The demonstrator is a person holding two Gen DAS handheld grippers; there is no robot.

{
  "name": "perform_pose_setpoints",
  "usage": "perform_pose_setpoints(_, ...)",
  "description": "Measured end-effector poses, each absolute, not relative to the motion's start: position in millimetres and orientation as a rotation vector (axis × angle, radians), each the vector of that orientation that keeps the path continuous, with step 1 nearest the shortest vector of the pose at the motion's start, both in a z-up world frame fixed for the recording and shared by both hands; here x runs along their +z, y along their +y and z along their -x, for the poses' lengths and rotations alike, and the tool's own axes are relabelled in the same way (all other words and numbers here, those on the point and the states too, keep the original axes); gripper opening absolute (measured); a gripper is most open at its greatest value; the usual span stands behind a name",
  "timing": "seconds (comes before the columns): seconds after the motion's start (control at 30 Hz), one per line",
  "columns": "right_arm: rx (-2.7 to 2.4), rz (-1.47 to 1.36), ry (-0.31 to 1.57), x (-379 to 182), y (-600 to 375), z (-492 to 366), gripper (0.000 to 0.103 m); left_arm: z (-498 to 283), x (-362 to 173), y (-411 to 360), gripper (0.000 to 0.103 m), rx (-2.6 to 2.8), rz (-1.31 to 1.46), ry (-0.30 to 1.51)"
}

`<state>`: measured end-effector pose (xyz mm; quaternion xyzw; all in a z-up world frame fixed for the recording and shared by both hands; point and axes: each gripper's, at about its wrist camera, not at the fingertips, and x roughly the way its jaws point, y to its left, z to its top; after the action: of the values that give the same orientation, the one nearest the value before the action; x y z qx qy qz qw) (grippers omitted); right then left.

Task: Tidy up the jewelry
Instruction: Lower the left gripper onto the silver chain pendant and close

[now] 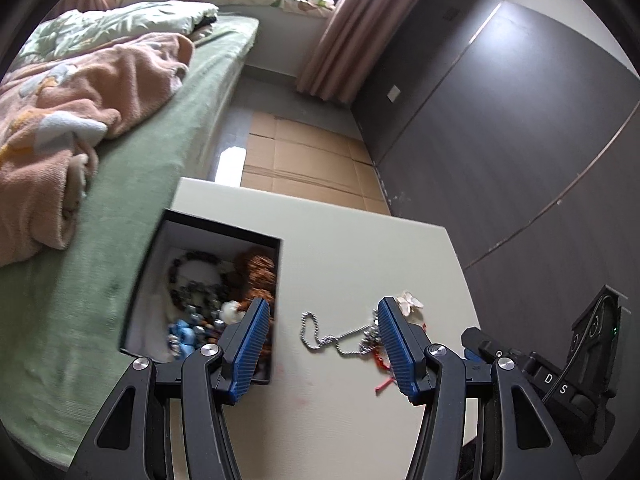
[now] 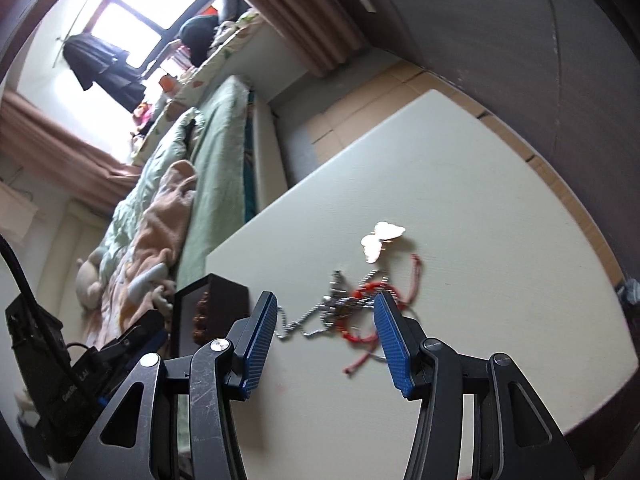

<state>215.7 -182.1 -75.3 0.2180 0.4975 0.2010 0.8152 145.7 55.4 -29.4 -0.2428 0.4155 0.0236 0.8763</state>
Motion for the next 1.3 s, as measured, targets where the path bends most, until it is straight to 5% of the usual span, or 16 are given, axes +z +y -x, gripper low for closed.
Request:
perform_pose_setpoints(0.5, 0.319, -0.457, 1.171, -96.5, -218.5, -225.1, 0.051, -173.5, -58.8, -8.5, 0.058, -0.043, 0.384, 0.946)
perform_pose_setpoints(0.67, 0.335, -0.491, 1.224, -107.4, -222.5, -232.8, 0.083, -188.7, -75.6, -20.1, 0.058, -0.051, 0.354, 0.99)
perform_pose_setpoints(0.97, 0.305, -0.544, 1.271, -117.8, -230.1, -244.4, 0.083, -211.1, -100.4, -28.5, 0.057, -0.056, 0.335, 1.037)
perform_pose_setpoints(1.3, 0.339, -0.587, 1.269, -118.0, -229.1, -248.1, 0.083, -225.0, -121.7, -32.1, 0.036, -0.053, 0.317, 1.061)
